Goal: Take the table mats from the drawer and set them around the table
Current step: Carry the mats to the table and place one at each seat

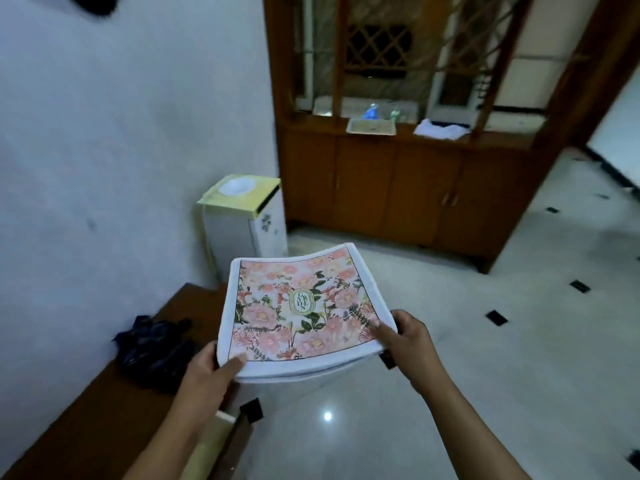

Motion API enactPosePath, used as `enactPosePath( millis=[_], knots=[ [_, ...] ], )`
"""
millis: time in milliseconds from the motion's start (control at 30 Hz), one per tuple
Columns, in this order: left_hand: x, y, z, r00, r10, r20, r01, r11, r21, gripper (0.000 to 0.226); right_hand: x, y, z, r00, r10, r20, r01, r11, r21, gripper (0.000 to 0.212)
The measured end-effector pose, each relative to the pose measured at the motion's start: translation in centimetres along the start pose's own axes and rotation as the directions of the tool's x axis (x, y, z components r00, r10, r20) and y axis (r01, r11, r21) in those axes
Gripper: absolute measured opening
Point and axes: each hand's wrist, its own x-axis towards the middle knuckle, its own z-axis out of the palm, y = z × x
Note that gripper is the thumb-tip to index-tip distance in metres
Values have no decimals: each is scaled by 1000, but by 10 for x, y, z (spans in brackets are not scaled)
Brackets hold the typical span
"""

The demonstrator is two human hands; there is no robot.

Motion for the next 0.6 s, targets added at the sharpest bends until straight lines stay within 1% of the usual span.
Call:
enactPosePath(
  millis=[100,167,267,400,600],
  knots=[
    [3,14,95,991,30,133,-30,1000,-6,19,-20,6,-98,992,1,-127,0,1000,13,16],
    [0,20,163,966,50,254,-52,999,2,22,-37,13,-166,975,-2,-224,2,1000,2,13],
    [-8,25,263,919,58,391,-62,998,-1,21,-61,27,-258,933,2,-359,-15,999,-33,11],
    [-22,31,389,818,47,574,-67,998,14,22,-94,52,-358,828,35,-559,-52,999,-15,10],
    [-31,39,539,627,9,779,-99,993,69,27,-131,87,-454,645,103,-757,-102,994,49,12]
  ],
)
